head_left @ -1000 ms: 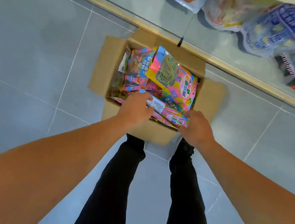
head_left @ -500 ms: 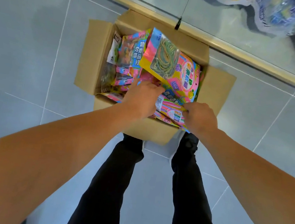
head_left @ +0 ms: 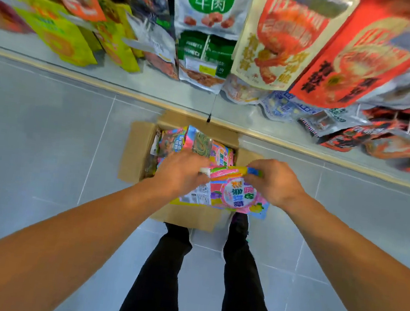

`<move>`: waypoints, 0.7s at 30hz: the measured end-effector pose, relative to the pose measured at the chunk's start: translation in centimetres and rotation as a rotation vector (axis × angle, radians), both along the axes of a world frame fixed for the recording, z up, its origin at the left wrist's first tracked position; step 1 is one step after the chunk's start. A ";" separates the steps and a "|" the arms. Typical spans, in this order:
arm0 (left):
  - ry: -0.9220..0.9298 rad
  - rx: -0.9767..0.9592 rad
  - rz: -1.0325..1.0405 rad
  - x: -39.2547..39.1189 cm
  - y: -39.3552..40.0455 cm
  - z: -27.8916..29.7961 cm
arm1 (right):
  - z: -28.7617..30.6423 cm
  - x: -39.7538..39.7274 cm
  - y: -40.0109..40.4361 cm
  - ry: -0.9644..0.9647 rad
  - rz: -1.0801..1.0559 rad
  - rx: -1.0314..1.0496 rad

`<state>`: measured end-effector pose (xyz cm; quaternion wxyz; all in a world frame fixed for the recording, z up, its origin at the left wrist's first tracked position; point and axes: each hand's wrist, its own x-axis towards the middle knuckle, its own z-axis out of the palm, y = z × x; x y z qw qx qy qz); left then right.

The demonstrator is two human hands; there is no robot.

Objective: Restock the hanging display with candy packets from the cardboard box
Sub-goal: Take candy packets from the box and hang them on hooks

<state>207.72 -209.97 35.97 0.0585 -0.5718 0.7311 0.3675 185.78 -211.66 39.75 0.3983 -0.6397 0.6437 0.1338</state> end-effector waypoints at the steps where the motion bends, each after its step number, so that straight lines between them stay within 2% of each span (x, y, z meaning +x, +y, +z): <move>1: 0.016 0.015 0.023 0.3 0.3 1.8 | 1.8 0.2 -0.1 0.001 -0.055 -0.051; 5: 0.127 -0.042 0.111 0.9 0.8 7.7 | 7.9 0.9 0.4 -0.085 -0.336 -0.374; 8: 0.161 -0.148 0.192 0.4 0.3 13.2 | 12.6 1.1 2.0 -0.123 -0.412 -0.821; 10: 0.245 -0.244 0.261 -0.2 0.1 16.6 | 15.3 1.1 3.4 -0.155 -0.511 -0.901; 11: 0.280 -0.278 0.304 -0.6 0.0 17.7 | 16.1 1.4 3.8 -0.196 -0.574 -0.834; 13: 0.353 -0.311 0.362 -1.8 0.4 20.5 | 17.9 1.8 4.9 -0.296 -0.696 -0.557; 17: 0.499 -0.331 0.328 -5.5 2.4 24.9 | 22.0 1.9 6.5 -0.741 -0.885 -0.107; 19: 0.558 -0.304 0.269 -7.2 4.0 26.2 | 23.2 0.8 7.0 -0.941 -0.933 0.012; 21: 0.604 -0.281 0.109 -9.3 5.6 27.0 | 24.2 -1.0 7.9 -1.007 -0.974 -0.021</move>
